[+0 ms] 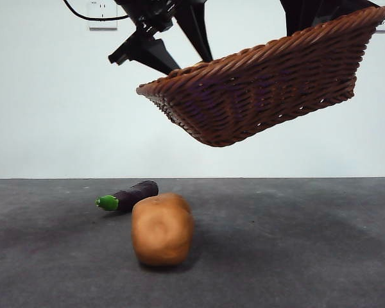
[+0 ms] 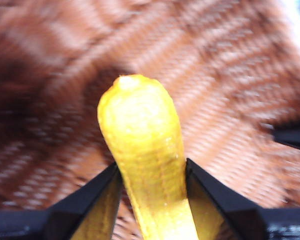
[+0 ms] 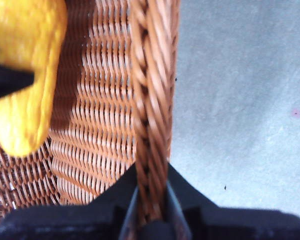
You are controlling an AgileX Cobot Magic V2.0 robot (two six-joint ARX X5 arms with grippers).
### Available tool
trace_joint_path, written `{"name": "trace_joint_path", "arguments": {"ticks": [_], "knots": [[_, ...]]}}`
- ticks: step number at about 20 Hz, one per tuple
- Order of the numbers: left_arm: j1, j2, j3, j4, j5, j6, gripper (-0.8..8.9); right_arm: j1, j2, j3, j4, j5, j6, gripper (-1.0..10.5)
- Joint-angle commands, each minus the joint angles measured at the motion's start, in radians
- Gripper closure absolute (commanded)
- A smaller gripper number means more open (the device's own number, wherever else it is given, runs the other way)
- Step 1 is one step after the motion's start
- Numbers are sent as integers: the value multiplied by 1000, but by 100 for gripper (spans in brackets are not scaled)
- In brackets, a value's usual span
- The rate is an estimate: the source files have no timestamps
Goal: Help me put the vegetables on the table into the basket
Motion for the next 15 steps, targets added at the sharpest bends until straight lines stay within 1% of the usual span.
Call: {"name": "trace_joint_path", "arguments": {"ticks": [1,5,7,8,11,12,15], "knots": [[1,13,-5,3,-6,11,390,2,5,6,2,-10,21,958],[-1,13,-5,3,-6,17,391,2,5,6,3,-8,21,958],[-2,9,-5,-8,-3,34,391,-1,5,6,4,14,17,958],[-2,2,-5,-22,-2,56,391,-3,5,6,4,35,16,958],[-2,-51,-5,-75,-8,119,392,-42,6,6,-3,48,2,958],[-2,-79,-5,-92,-12,127,392,-56,6,6,-6,48,-1,958],[-2,-172,-5,-127,-68,142,392,-113,6,6,-23,47,-26,958]]}}
